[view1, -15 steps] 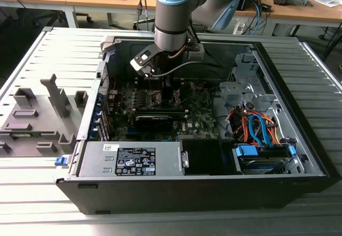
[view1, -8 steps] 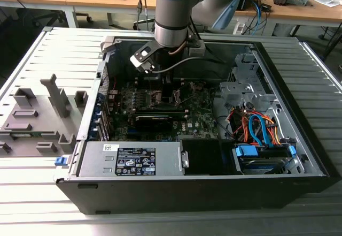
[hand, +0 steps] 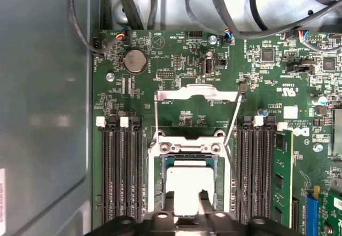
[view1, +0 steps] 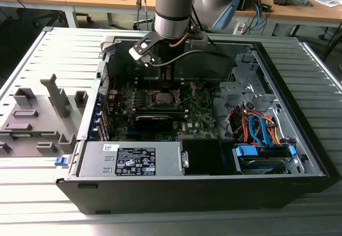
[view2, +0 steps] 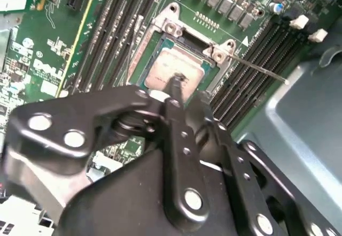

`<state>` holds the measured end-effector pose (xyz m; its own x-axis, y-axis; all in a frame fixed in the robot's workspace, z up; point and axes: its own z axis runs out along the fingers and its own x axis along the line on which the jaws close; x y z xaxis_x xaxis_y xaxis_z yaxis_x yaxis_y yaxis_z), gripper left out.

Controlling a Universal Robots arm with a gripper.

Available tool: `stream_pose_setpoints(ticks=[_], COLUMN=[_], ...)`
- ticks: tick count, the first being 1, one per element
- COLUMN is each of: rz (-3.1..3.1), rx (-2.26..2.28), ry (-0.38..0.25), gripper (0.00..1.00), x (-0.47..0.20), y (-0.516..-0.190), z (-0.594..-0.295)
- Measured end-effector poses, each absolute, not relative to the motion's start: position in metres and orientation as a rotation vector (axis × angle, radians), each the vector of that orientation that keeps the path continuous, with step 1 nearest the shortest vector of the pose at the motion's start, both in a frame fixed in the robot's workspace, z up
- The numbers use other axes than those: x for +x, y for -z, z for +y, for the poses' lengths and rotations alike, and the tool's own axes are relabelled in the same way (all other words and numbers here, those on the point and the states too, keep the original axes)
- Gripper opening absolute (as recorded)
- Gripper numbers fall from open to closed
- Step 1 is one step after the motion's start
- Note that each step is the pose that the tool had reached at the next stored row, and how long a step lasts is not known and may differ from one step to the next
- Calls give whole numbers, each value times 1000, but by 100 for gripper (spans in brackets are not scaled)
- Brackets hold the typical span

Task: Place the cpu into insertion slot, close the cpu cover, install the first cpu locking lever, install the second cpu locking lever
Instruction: 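Place the cpu into insertion slot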

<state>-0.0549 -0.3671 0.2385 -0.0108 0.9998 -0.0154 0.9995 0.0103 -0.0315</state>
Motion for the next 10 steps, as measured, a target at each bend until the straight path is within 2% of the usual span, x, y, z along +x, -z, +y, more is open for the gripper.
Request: stream_pose_setpoints(ticks=[1,2,3,4,5,10], rz=[-2220,-2217,-2213,-2209,-2208,-2206], rx=[-2196,-2193,-2188,-2185,-2184,-2182], ry=[-40,-33,-23,-15,-13,-9], gripper=[24,24,17,17,11,11], x=[-55,-55,-55,-55,-55,-55], y=[-238,-239,-238,-239,-239,-258], z=[-370,-373,-376,-378,-379,-379])
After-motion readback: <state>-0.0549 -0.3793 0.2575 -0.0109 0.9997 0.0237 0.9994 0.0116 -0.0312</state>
